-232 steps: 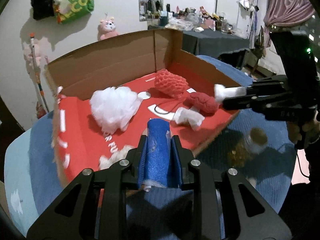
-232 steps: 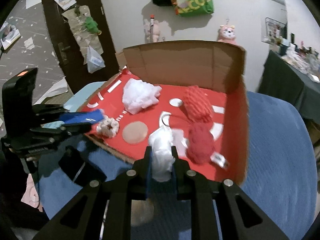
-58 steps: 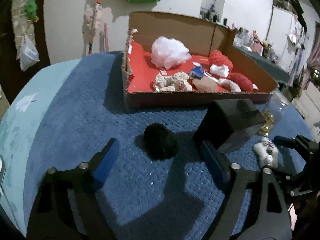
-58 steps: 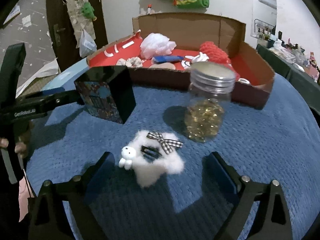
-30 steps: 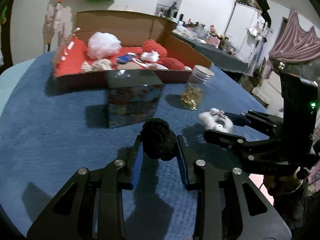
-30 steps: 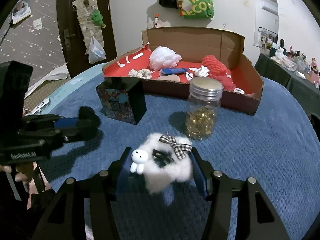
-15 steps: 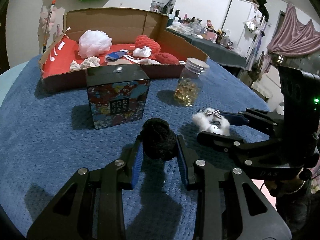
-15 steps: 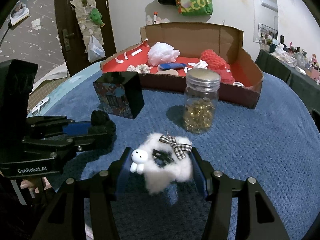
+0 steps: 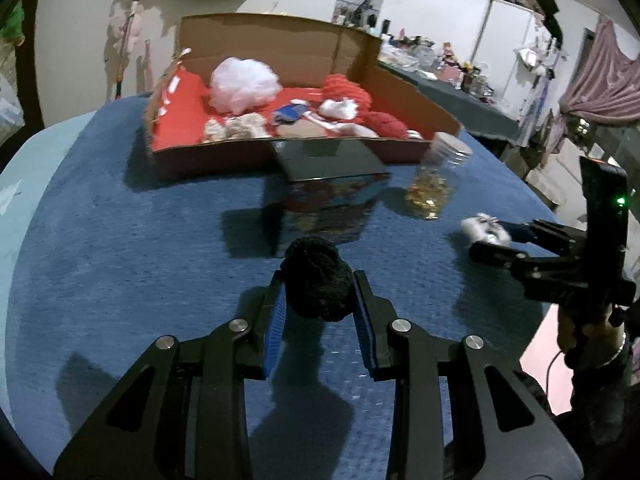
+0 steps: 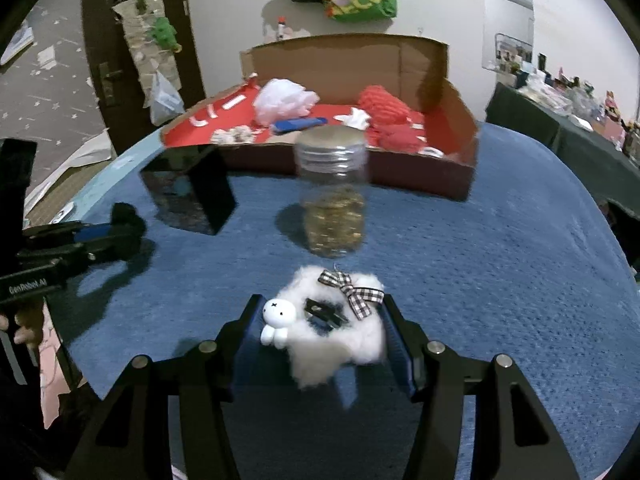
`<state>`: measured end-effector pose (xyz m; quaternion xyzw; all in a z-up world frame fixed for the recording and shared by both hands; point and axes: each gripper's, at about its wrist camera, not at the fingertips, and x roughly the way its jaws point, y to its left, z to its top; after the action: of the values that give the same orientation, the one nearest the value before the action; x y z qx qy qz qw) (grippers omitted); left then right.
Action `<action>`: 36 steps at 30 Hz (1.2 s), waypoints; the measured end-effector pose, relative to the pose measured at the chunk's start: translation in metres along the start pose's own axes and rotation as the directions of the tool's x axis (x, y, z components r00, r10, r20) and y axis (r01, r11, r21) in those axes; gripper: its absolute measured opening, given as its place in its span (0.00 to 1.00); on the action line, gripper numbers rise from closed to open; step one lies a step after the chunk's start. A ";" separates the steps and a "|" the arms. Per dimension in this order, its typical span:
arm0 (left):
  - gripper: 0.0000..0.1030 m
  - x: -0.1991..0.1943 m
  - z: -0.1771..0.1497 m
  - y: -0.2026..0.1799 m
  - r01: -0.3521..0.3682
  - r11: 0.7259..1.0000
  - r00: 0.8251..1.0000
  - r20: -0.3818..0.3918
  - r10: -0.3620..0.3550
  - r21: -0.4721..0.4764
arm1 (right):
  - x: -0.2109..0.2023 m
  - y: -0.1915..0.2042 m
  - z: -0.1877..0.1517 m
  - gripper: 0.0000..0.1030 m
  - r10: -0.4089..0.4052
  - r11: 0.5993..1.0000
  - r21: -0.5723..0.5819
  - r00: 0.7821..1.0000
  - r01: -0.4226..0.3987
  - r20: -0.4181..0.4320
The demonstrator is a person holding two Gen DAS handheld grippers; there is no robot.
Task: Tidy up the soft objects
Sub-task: 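Lift the bunny and black pom-pom and carry both toward the box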
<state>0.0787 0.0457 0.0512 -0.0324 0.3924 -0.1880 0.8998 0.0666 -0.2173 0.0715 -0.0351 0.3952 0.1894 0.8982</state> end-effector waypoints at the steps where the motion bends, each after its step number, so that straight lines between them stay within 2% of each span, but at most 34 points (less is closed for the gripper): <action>1: 0.29 0.000 0.001 0.003 -0.001 1.000 1.000 -0.004 0.001 -0.003 | 0.000 -0.003 0.001 0.57 -0.006 1.000 0.006 1.000 0.006 -0.004; 9: 0.29 0.006 0.017 0.027 -0.059 0.998 0.998 -0.030 0.059 -0.002 | 0.004 -0.027 0.014 0.57 -0.068 0.998 0.014 0.997 0.068 -0.027; 16: 0.29 0.014 0.035 0.042 -0.082 0.997 0.996 -0.045 0.082 0.017 | 0.010 -0.041 0.033 0.57 -0.104 0.994 0.009 0.994 0.105 -0.036; 25: 0.29 0.022 0.056 0.046 -0.088 0.993 0.994 -0.063 0.093 0.083 | 0.013 -0.050 0.059 0.57 -0.125 0.992 -0.008 0.992 0.124 -0.028; 36: 0.29 0.024 0.082 0.049 -0.041 0.993 0.997 -0.060 0.048 0.114 | 0.015 -0.052 0.087 0.57 -0.103 0.994 -0.033 0.995 0.103 -0.015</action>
<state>0.1683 0.0753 0.0810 0.0330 0.4096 -0.1905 0.8915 0.1557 -0.2422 0.1158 -0.0714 0.3972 0.1488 0.9028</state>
